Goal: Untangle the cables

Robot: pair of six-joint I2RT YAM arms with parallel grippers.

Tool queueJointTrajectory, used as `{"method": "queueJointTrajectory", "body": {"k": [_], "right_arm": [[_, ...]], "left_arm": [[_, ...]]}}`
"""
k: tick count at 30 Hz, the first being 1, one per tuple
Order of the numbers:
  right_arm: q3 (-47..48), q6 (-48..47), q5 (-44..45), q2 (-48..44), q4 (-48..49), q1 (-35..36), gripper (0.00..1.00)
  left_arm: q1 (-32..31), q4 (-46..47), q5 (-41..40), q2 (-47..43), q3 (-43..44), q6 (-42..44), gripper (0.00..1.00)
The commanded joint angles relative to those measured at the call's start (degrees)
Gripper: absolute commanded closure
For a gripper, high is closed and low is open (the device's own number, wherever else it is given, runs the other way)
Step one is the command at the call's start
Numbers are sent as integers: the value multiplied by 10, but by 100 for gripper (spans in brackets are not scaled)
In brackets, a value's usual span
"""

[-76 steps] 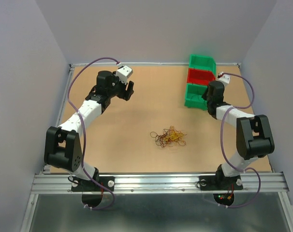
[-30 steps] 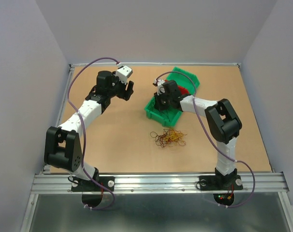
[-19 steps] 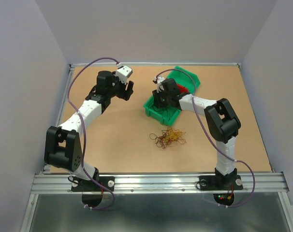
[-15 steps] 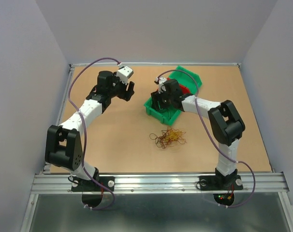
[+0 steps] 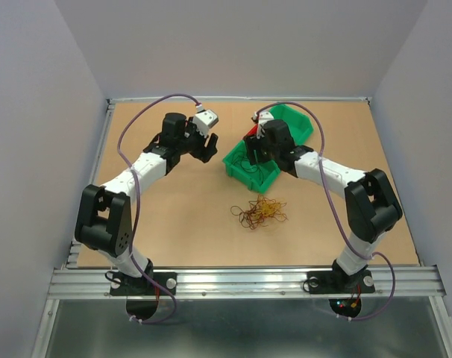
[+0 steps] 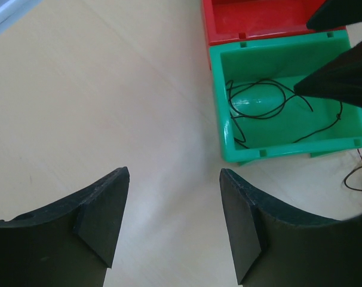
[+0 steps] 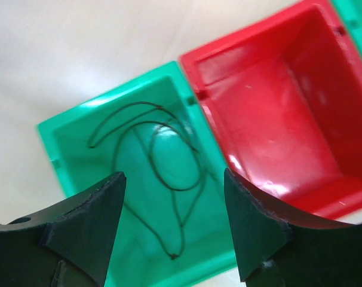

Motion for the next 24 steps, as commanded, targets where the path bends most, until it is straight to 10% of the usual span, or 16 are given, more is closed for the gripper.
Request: {"method": "queueJointTrajectory", "body": {"k": [1, 10, 24], "right_arm": [[-10, 0, 123, -12, 21, -5, 28], [53, -54, 157, 91, 21, -13, 29], [121, -31, 17, 144, 24, -11, 71]], "left_arm": [[-12, 4, 10, 6, 27, 15, 27], [-12, 15, -8, -10, 18, 17, 27], [28, 45, -83, -45, 10, -16, 27]]}}
